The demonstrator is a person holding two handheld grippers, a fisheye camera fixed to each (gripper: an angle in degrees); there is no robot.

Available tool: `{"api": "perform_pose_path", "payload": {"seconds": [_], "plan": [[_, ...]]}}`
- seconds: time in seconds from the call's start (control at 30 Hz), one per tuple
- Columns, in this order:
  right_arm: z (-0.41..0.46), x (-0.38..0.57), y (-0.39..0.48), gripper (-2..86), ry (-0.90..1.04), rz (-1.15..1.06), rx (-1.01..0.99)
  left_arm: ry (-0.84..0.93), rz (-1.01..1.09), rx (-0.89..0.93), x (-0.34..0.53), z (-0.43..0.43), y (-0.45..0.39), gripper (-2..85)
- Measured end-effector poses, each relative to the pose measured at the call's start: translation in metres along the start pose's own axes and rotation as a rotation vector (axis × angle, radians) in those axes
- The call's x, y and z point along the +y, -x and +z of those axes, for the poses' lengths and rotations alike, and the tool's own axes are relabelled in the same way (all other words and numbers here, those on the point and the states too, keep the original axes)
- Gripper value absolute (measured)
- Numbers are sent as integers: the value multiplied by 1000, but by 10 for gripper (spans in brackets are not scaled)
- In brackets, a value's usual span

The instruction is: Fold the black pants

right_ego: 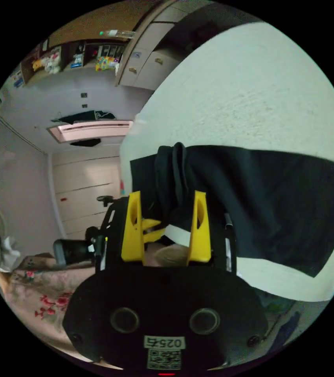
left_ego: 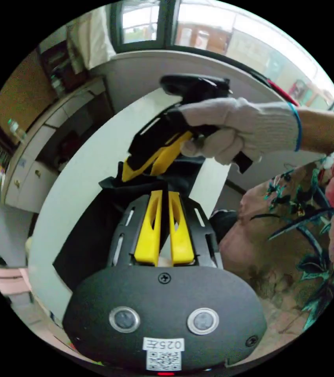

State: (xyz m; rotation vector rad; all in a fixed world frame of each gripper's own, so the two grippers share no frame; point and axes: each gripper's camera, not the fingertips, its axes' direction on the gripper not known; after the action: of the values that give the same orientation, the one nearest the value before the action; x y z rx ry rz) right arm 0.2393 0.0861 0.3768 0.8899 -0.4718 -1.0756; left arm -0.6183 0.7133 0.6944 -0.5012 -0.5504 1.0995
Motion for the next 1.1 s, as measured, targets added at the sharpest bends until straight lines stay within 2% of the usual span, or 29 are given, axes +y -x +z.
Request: {"api": "perform_pose_path", "payload": {"seconds": [0.1,0.27,0.37,0.53,0.67,0.73,0.83,1.1], "plan": [[-3,-7,35,168,42,-44,108,97,144,-39,2,48,-35,17],[-17,-12,80,179,56,-55,138,163,261,-143,13,102,-76,30],[-32,-14,102,182,39,-34,111,174,325,-191,19,123,-95,33],[-63,-12,112,181,27,70,-87,248,497,-305,37,170,-128,35],[-66,-12,133,158,64,78,-31,291,631,-388,50,200,-149,34],[-68,-10,157,112,69,72,81,304,689,-438,60,217,-158,32],[-71,-3,190,40,84,46,202,276,686,-466,73,220,-158,26],[-144,33,287,20,-21,-97,129,87,544,-491,73,159,-133,-5]]}}
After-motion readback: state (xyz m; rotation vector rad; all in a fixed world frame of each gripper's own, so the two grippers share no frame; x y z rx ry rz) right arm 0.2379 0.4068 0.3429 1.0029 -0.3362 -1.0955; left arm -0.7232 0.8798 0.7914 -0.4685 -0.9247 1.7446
